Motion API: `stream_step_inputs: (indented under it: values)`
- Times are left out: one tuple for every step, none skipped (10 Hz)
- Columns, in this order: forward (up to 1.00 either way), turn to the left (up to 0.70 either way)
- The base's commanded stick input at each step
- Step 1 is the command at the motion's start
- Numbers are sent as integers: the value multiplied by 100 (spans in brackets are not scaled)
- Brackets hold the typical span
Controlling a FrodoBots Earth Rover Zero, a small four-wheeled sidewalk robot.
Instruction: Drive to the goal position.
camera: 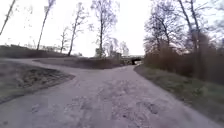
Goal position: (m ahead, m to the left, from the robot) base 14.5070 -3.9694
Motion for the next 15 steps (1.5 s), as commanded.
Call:
stream_step_inputs:
  values:
    - [100, 1]
    - [100, 1]
    - [100, 1]
    - [100, 1]
    - [100, 1]
    - [100, 1]
    - [100, 1]
    - [100, 1]
    - [100, 1]
    - [100, 1]
    - [100, 1]
    - [100, 1]
    - [100, 1]
    - [100, 1]
    - [100, 1]
